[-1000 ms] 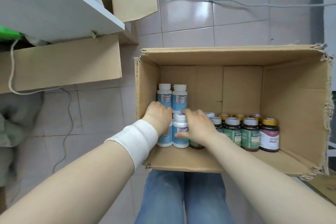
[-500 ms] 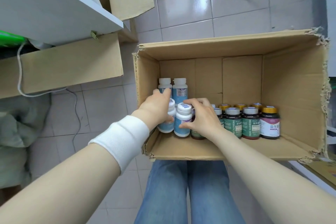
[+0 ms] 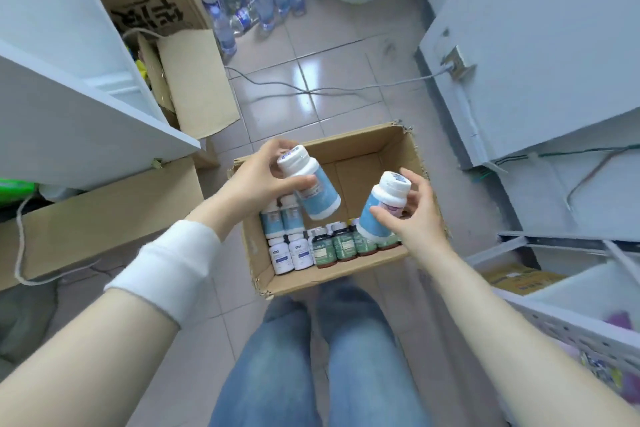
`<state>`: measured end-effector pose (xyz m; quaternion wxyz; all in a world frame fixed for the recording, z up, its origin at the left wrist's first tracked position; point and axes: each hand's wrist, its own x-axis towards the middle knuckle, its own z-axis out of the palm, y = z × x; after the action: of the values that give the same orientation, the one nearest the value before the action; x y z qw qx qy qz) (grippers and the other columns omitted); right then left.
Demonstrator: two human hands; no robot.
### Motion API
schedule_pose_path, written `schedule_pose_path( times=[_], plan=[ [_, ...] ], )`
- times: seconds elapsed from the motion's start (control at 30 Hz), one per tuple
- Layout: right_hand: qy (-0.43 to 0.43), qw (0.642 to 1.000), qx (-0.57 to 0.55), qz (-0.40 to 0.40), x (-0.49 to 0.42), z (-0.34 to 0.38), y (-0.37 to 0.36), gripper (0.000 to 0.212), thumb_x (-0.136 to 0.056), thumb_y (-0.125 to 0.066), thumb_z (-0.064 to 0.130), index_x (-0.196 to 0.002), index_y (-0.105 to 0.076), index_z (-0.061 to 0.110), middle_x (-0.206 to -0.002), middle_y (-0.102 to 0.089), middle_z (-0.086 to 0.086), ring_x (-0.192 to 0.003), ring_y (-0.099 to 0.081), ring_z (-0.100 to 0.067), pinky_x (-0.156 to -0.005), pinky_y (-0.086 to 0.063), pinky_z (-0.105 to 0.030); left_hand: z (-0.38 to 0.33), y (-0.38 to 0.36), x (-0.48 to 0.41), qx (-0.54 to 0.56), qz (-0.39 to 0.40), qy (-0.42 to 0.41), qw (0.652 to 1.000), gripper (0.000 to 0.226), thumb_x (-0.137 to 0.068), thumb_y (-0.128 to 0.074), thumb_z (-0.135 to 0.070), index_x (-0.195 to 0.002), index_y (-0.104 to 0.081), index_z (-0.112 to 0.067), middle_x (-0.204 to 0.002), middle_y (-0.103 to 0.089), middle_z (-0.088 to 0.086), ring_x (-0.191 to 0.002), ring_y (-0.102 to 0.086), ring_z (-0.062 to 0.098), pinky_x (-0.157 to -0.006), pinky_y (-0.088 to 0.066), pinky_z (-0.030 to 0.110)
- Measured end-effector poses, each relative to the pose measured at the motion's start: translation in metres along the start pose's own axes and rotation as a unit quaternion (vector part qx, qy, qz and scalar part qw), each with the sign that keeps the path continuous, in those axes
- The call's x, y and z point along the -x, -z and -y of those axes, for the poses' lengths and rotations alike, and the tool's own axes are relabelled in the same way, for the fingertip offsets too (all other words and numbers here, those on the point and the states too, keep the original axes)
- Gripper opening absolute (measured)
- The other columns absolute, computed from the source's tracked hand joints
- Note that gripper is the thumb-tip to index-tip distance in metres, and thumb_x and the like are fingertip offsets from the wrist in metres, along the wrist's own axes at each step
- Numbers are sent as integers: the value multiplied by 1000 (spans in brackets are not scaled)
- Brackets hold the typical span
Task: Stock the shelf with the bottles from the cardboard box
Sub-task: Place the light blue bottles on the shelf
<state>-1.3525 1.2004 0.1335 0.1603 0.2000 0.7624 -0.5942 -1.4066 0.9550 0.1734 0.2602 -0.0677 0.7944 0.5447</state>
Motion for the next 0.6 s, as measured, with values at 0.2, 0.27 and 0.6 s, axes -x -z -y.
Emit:
schedule_pose_path(
  times=[0.2,0.27,0.6],
  plan=[
    [-16,961,-234,-145,109,42,15,21,-80,-68,12,-97,-59,20,-94,-64,0,-86,-60,-13,-76,-50,-25,-68,-15,51,108,76,-109,985,28,-79,-67,-33,-101,-51,-38,-105,-61,-6,-92,-63,5,-67,-55,20],
    [-13,930,-326,-169,150,47,13,21,-83,-63,13,-104,-58,16,-99,-63,-3,-89,-61,-14,-76,-51,-24,-89,-25,75,120,100,-134,979,23,-82,-64,-31,-101,-51,-33,-103,-62,-7,-90,-63,5,-64,-54,16],
    [109,839,-482,-227,364,63,61,39,-73,-59,24,-110,-51,18,-92,-68,-9,-78,-70,-21,-63,-57,-36,-190,-129,237,115,310,-260,907,63,-72,-57,-49,-122,-47,-12,-113,-62,8,-100,-61,18,-83,-53,30]
  ],
)
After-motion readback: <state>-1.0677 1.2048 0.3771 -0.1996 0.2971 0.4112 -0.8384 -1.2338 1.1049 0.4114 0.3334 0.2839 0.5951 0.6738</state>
